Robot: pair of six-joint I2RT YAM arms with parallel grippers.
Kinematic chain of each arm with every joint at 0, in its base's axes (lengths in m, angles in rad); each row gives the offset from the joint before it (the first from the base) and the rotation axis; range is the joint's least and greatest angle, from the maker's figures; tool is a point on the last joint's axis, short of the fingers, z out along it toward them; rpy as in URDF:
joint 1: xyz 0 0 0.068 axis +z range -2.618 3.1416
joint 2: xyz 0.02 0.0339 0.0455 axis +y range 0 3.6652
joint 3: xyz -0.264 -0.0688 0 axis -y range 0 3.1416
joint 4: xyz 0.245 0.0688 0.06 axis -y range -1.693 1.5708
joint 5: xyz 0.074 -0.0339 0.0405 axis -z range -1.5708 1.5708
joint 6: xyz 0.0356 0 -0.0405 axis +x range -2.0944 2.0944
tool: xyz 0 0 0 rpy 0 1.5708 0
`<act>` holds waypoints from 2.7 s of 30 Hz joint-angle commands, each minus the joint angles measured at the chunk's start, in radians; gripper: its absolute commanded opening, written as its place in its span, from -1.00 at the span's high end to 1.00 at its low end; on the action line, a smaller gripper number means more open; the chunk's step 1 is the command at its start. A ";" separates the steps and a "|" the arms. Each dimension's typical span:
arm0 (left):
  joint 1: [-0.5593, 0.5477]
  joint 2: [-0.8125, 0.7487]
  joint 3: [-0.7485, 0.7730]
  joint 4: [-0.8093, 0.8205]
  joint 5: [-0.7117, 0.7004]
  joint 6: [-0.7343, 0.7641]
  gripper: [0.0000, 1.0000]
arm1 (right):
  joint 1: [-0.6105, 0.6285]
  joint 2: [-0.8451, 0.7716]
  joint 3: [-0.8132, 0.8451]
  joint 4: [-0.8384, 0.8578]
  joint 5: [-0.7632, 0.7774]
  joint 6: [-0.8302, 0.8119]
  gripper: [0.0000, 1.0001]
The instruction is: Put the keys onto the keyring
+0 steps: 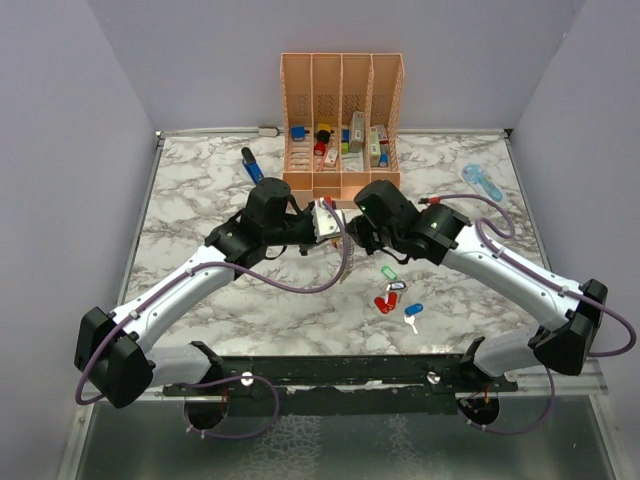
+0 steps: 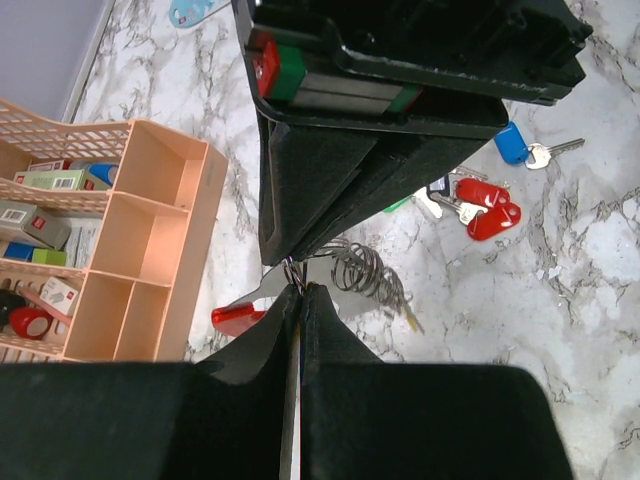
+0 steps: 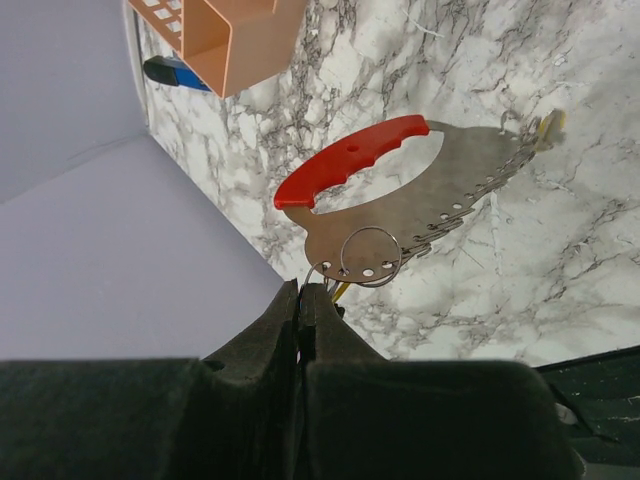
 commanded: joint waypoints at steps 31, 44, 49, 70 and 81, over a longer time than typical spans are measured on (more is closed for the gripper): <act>-0.002 -0.023 0.031 -0.024 0.089 -0.032 0.56 | -0.001 -0.093 -0.074 0.104 -0.011 0.026 0.98; -0.005 -0.008 0.011 0.058 0.046 -0.078 0.41 | -0.001 -0.089 -0.088 0.145 -0.046 0.021 0.98; -0.007 -0.003 0.014 0.065 0.029 -0.070 0.41 | -0.001 -0.095 -0.097 0.148 -0.054 0.021 0.98; -0.008 -0.008 0.003 0.021 0.021 -0.029 1.00 | -0.001 -0.143 -0.166 0.203 -0.020 -0.041 0.79; -0.007 -0.002 0.073 -0.189 0.225 0.136 1.00 | -0.009 -0.481 -0.418 0.453 0.182 -0.661 -0.35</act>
